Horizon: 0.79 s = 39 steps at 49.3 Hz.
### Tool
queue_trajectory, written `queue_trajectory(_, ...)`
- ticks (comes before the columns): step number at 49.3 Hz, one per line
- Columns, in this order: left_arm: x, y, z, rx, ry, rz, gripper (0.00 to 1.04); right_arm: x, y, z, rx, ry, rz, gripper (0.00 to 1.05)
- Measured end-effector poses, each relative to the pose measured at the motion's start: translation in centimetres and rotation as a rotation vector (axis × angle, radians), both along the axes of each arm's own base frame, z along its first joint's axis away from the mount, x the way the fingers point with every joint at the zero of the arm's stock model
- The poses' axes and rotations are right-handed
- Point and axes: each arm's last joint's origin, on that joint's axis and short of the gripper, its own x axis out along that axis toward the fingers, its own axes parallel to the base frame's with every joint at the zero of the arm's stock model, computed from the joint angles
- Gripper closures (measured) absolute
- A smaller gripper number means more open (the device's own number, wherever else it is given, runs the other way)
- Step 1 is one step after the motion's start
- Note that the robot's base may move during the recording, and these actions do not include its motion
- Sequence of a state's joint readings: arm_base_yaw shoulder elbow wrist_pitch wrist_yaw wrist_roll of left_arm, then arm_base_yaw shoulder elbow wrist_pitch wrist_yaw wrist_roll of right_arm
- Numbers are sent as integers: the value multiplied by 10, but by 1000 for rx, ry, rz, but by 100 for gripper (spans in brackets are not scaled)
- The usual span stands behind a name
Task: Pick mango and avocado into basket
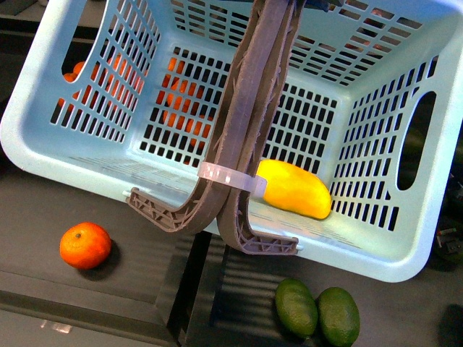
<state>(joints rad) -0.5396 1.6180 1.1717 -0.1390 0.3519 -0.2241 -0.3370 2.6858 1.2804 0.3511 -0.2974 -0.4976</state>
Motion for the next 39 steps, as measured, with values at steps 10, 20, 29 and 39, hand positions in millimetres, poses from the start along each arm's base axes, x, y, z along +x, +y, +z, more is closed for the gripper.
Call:
queue_trajectory(10,0,0,0,0,0,0,97,-4,1,5,37,-22,-36,38)
queue_trajectory(20,0,0,0,0,0,0,97,-1,-1,59,136,-164,-130,38)
queue_trajectory(29,0,0,0,0,0,0,97,-7,1,135,200,-310,-169,38)
queue_trajectory(39,0,0,0,0,0,0,97,-30,25,205,268,-399,-150,38)
